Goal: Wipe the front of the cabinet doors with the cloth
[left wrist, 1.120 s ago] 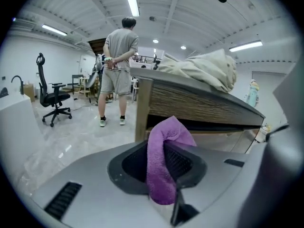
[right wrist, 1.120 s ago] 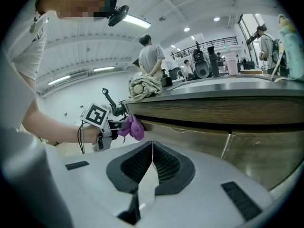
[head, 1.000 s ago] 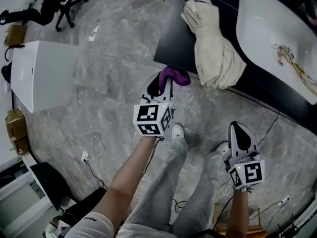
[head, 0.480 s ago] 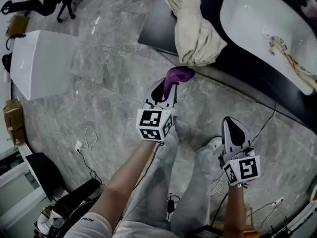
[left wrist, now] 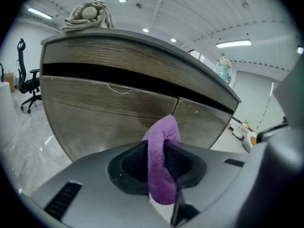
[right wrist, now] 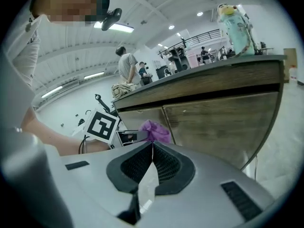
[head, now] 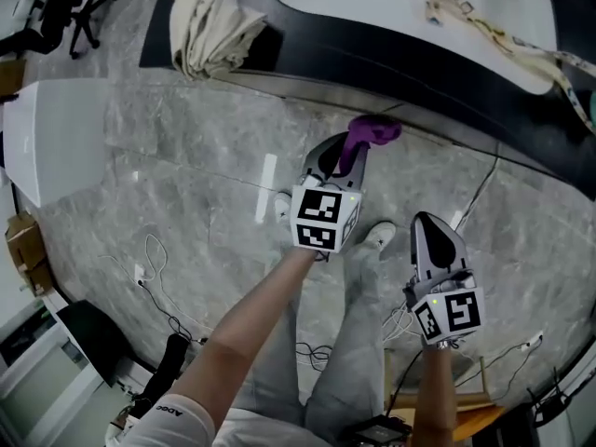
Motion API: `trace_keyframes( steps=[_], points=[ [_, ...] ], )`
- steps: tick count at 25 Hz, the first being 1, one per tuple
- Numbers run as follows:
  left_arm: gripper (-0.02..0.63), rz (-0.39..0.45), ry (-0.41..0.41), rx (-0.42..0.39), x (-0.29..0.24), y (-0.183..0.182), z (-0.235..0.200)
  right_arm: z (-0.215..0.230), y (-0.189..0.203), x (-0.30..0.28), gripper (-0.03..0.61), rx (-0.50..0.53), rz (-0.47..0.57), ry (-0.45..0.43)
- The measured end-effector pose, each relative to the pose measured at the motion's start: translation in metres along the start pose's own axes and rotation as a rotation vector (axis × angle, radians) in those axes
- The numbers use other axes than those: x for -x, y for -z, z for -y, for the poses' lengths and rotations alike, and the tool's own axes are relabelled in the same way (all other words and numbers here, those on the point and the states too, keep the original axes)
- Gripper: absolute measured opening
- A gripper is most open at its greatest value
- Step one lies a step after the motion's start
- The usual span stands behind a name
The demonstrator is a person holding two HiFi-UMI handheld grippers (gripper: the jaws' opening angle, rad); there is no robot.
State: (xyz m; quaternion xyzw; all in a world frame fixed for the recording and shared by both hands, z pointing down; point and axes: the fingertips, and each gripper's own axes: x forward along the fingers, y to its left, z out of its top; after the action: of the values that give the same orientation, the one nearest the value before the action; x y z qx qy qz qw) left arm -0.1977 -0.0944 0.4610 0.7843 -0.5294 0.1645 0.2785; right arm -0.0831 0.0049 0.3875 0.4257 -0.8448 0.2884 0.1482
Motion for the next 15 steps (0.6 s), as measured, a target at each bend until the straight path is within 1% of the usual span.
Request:
trace_keyframes(
  steps=[3, 7, 11, 15],
  points=[
    [0.087, -0.012, 0.007, -0.01, -0.019, 0.001, 0.004, 0.013, 0.01, 0.007, 0.026, -0.04, 0.008, 0.029],
    [0.087, 0.004, -0.017, -0.002, -0.04, -0.007, -0.012, 0.027, 0.021, 0.003, 0.026, -0.058, 0.012, 0.044],
    [0.087, 0.003, -0.038, -0.018, -0.036, -0.018, -0.052, 0.014, 0.022, -0.017, 0.026, -0.059, -0.007, 0.045],
    [0.087, -0.011, -0.083, -0.01, -0.018, -0.019, -0.11, -0.014, 0.018, -0.048, 0.026, -0.048, -0.026, 0.018]
  ],
)
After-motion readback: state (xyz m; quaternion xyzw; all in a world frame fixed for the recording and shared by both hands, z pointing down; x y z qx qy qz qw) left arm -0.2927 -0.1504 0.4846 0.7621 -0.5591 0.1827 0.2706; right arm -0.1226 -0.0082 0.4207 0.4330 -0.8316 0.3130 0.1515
